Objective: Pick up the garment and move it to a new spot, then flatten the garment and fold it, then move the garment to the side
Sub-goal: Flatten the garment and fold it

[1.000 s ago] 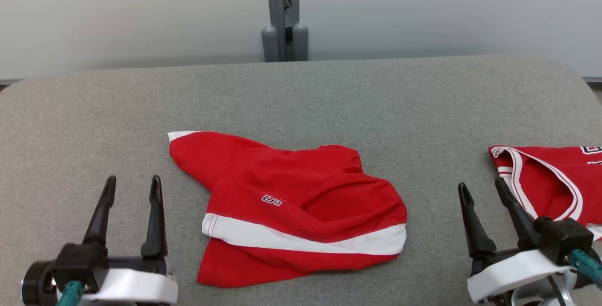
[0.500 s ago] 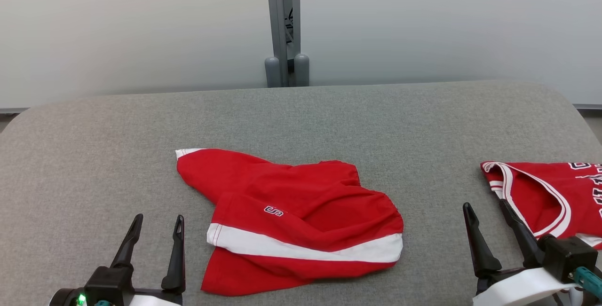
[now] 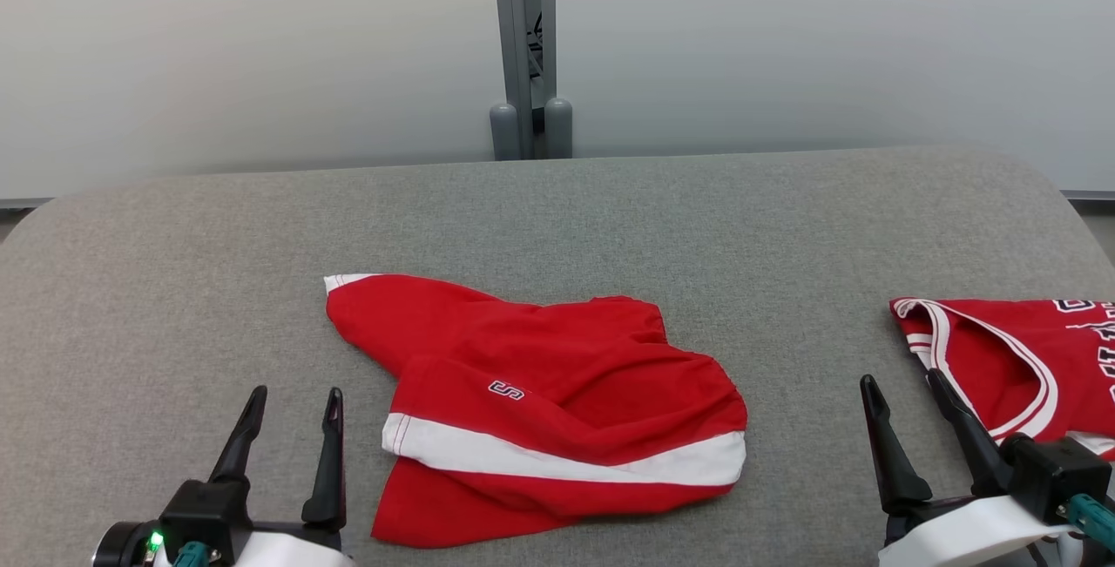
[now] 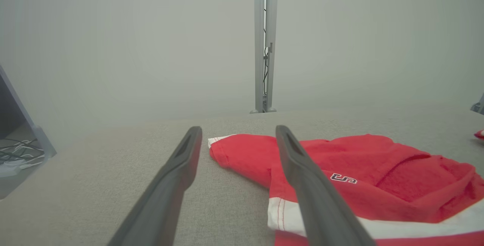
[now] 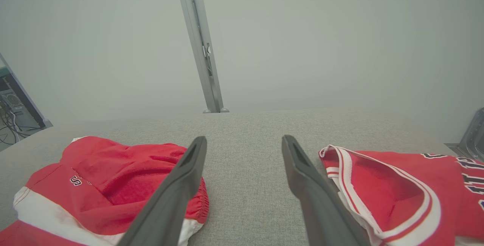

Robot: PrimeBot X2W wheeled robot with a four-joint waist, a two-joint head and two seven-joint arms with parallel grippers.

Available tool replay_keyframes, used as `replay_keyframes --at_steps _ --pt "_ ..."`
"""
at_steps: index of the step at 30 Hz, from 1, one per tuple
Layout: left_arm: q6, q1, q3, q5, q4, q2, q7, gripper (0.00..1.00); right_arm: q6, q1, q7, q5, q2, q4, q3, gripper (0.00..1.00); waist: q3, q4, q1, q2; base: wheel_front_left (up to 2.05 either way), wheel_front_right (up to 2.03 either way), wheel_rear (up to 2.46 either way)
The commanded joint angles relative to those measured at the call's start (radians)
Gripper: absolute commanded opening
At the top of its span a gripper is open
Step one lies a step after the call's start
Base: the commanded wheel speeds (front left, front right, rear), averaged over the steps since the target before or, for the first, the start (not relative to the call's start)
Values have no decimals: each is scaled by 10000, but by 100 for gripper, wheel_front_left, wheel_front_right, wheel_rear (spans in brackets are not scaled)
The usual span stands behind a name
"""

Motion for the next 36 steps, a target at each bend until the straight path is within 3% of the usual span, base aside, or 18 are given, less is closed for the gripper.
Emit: replay_keyframes --at_steps 1,5,15,19,30,31,32,33,36 --pt "-57 -231 -26 -49 32 -23 16 100 3 44 28 -33 -60 -45 5 100 20 -19 0 -1 0 0 0" --pt "-469 -618 -313 -237 340 -104 372 100 3 -1 37 -38 -60 -86 -1 100 157 -84 0 -1 0 0 0" --pt "-2170 -1639 -874 -1527 2517 -368 1944 100 3 -351 6 -64 -60 1 73 100 700 -641 0 -1 0 0 0" --pt "-2490 -1870 -813 -1832 3244 -409 2067 100 3 -440 -58 0 -57 69 56 100 855 -774 0 -1 0 0 0" --pt "-2809 -2207 -608 -2347 4117 -500 2017 100 3 -532 -172 81 -57 181 44 100 1079 -827 0 -1 0 0 0" --pt "-2844 -2217 -627 -2362 4124 -515 1997 77 3 -551 -182 87 -57 188 50 100 1090 -819 0 -1 0 0 0" --pt "-2870 -2232 -650 -2354 4101 -518 1967 23 3 -568 -185 96 -57 215 56 100 1097 -807 0 -1 0 0 0" --pt "-2905 -2227 -652 -2383 4048 -537 1937 0 3 -588 -172 119 -55 251 82 100 1104 -792 0 -1 0 0 0" --pt "-2896 -2201 -681 -2347 3942 -514 1890 0 3 -648 -44 222 -55 544 233 100 1134 -729 0 -1 0 0 0"
